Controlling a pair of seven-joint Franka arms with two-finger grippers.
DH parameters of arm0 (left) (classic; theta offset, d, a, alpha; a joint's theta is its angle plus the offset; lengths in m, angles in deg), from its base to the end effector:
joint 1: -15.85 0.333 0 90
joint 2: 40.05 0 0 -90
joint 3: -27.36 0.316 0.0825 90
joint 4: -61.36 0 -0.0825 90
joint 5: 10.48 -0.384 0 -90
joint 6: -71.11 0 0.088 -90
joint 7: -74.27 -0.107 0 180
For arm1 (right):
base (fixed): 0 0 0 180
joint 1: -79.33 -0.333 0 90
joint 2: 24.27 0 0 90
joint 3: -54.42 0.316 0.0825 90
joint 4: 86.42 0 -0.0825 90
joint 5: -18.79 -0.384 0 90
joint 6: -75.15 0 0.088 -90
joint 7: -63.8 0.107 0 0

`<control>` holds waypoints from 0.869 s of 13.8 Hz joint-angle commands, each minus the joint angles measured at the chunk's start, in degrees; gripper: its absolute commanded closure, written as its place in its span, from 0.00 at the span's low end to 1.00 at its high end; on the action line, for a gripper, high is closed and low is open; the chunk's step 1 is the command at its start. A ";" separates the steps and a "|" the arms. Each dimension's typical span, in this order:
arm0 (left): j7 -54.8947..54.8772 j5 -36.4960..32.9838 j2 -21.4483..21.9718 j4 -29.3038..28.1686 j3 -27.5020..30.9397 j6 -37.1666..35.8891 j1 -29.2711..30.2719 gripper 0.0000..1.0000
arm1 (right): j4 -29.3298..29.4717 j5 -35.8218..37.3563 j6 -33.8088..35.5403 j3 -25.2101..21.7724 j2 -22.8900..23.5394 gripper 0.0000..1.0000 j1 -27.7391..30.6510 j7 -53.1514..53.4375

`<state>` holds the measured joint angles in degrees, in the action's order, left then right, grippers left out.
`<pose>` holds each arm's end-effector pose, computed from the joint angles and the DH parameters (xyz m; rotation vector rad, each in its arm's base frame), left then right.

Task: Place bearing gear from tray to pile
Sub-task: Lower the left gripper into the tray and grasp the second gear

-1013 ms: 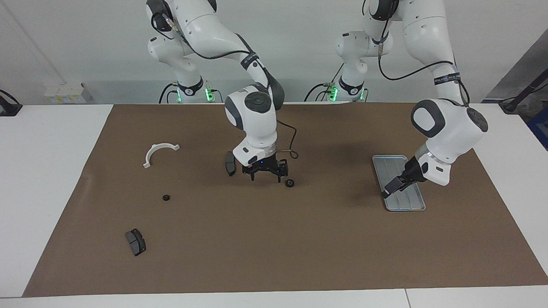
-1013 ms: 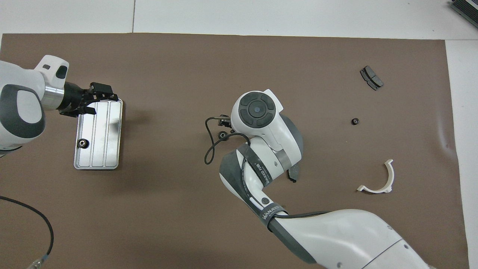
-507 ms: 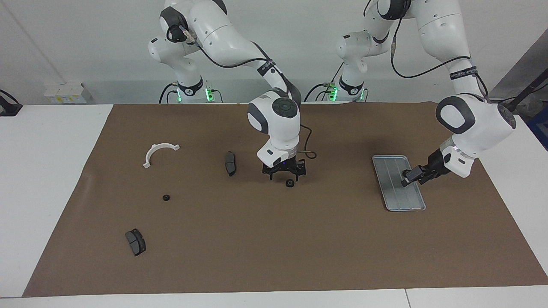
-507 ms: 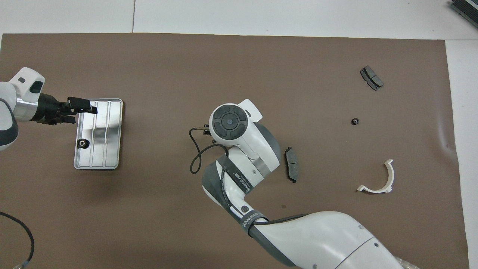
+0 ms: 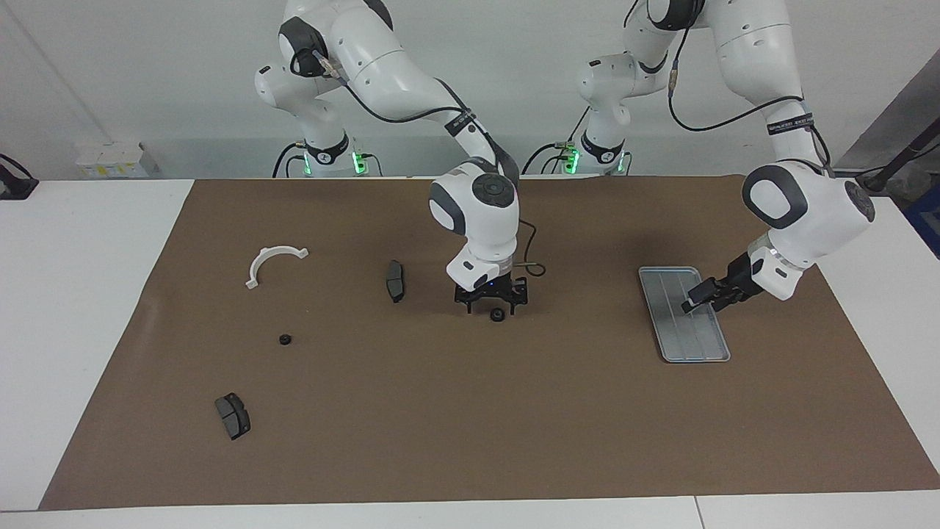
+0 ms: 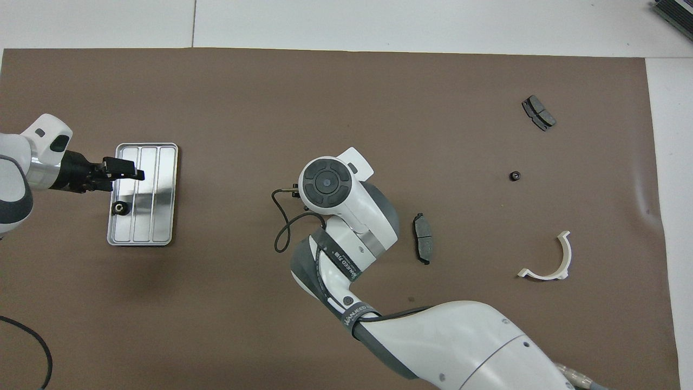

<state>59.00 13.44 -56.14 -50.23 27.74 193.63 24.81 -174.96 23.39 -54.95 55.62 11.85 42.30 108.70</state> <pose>0.5963 0.0803 0.3327 2.7847 0.1938 -0.0198 0.5632 0.4381 0.2910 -3.1108 0.1124 -0.1644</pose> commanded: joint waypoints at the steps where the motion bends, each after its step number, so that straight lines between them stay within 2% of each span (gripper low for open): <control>1: -3.36 0.60 2.90 -4.25 -0.20 1.94 1.23 0.01 | 1.61 1.90 0.02 -0.06 2.02 0.26 -1.03 0.99; 3: -3.54 0.42 2.99 -4.69 -0.20 1.77 1.58 0.04 | 1.79 1.81 1.25 -0.06 2.02 0.50 -1.20 1.07; 5: -4.59 -0.10 3.51 -5.91 -0.20 1.94 1.50 0.07 | 3.36 1.90 2.57 -0.14 2.28 0.81 -1.20 1.07; 6: -4.60 -1.58 3.69 -6.62 -0.20 2.55 1.23 0.09 | 4.07 2.34 3.19 -0.06 2.29 0.93 -1.12 1.16; 7: -4.51 -4.73 3.69 -6.80 -0.20 2.99 0.80 0.09 | 4.25 2.17 3.11 -0.06 1.76 1.00 -0.68 1.16; 10: -3.98 -8.19 3.61 -6.80 -0.20 3.61 0.62 0.10 | 4.08 1.99 2.84 -0.50 -0.17 1.00 1.51 1.07; 12: -3.81 -8.45 3.52 -7.32 -0.20 5.10 0.35 0.12 | 1.37 1.99 3.37 -0.41 -3.84 1.00 4.76 0.46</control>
<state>55.16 6.19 -54.29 -54.95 27.30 196.23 25.86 -171.46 24.63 -52.95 54.51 11.45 44.01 108.70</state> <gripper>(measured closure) 0.097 0.674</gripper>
